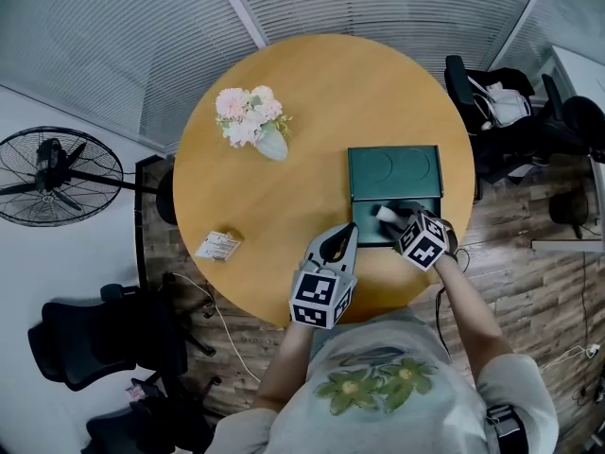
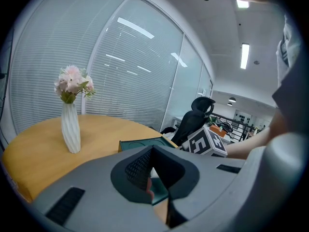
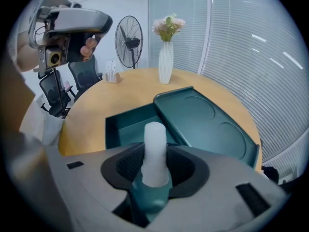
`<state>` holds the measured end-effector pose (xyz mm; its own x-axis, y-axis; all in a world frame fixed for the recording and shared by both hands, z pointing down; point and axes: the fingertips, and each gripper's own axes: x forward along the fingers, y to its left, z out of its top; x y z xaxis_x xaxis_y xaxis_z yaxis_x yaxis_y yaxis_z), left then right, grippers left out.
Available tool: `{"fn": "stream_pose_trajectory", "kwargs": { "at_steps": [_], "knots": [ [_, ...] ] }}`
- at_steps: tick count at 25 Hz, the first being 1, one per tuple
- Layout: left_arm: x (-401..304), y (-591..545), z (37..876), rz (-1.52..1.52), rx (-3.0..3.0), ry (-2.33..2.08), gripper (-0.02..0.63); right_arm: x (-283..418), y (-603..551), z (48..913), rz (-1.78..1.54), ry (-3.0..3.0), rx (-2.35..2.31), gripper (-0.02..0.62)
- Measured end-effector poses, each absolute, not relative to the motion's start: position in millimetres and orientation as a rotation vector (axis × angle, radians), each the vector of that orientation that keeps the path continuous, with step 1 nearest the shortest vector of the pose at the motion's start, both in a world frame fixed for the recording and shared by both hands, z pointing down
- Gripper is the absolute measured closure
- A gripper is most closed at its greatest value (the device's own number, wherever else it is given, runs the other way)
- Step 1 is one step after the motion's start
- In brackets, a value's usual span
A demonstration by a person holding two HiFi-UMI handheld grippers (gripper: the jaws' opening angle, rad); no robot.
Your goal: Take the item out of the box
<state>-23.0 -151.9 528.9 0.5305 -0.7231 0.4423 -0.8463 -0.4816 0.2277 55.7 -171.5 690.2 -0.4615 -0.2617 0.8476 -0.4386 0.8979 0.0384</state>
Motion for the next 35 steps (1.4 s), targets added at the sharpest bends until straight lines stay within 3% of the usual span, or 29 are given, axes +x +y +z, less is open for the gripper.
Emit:
{"fn": "stream_pose_trajectory", "kwargs": {
  "at_steps": [35],
  "knots": [
    [-23.3,-158.6,521.2,0.399,2.333,-1.332,0.606,32.3,-168.2,546.7,0.401,-2.493,0.719,0.445]
  ]
}}
